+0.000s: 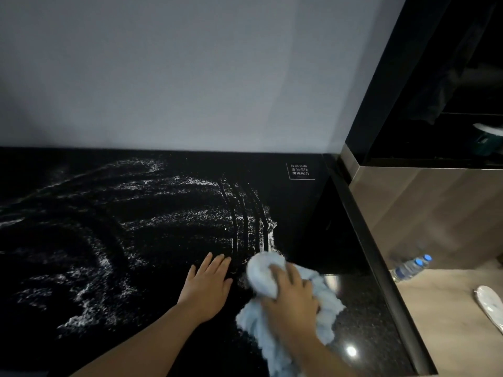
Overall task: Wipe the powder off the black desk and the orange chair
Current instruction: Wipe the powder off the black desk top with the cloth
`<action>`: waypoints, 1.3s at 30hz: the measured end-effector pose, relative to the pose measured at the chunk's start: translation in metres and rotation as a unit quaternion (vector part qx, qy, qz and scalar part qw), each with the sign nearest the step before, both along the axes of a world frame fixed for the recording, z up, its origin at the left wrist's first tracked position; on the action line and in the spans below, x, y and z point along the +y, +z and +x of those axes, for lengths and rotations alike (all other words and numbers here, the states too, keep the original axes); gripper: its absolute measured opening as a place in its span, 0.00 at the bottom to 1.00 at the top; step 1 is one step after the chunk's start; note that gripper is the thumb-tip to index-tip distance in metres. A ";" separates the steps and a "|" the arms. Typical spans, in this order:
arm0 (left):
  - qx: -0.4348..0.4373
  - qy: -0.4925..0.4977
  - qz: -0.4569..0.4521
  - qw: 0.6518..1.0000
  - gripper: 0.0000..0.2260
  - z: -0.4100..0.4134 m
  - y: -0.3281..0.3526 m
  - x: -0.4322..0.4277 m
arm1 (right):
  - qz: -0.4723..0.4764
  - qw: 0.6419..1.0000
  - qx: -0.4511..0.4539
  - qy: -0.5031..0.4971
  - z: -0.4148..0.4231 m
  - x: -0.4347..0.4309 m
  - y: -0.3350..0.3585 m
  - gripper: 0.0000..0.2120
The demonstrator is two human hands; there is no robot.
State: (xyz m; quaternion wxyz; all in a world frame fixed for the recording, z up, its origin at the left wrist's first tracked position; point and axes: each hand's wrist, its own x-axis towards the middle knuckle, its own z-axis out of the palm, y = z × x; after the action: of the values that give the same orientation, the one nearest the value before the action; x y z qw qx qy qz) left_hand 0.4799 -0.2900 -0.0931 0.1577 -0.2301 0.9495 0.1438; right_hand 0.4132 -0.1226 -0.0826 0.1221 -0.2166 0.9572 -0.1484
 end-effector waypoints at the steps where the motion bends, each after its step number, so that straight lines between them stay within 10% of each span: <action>1: 0.001 -0.002 0.004 1.000 0.24 0.002 0.001 -0.004 | -0.016 0.999 0.013 -0.030 -0.009 0.005 0.002 0.28; 7: 0.004 -0.003 0.025 1.000 0.24 0.004 0.004 -0.023 | 0.093 0.982 0.018 -0.166 -0.036 0.038 -0.001 0.30; 11: 0.007 -0.021 0.020 1.000 0.23 0.000 0.001 -0.026 | -0.016 1.000 0.006 -0.022 -0.006 -0.005 -0.005 0.29; 26: 0.001 0.021 -0.024 1.000 0.24 -0.091 0.019 -0.088 | -0.197 0.978 0.011 -0.067 -0.177 -0.044 0.042 0.24; 39: -0.089 0.231 -0.015 0.969 0.28 -0.137 -0.003 -0.136 | -0.037 0.986 0.112 0.121 -0.296 -0.139 0.024 0.24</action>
State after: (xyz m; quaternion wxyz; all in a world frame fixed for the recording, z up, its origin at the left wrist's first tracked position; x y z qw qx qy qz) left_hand 0.3426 -0.4257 -0.0965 0.2003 -0.4575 0.8547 0.1413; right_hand 0.1173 -0.2611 -0.0582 0.0231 -0.3507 0.9252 -0.1430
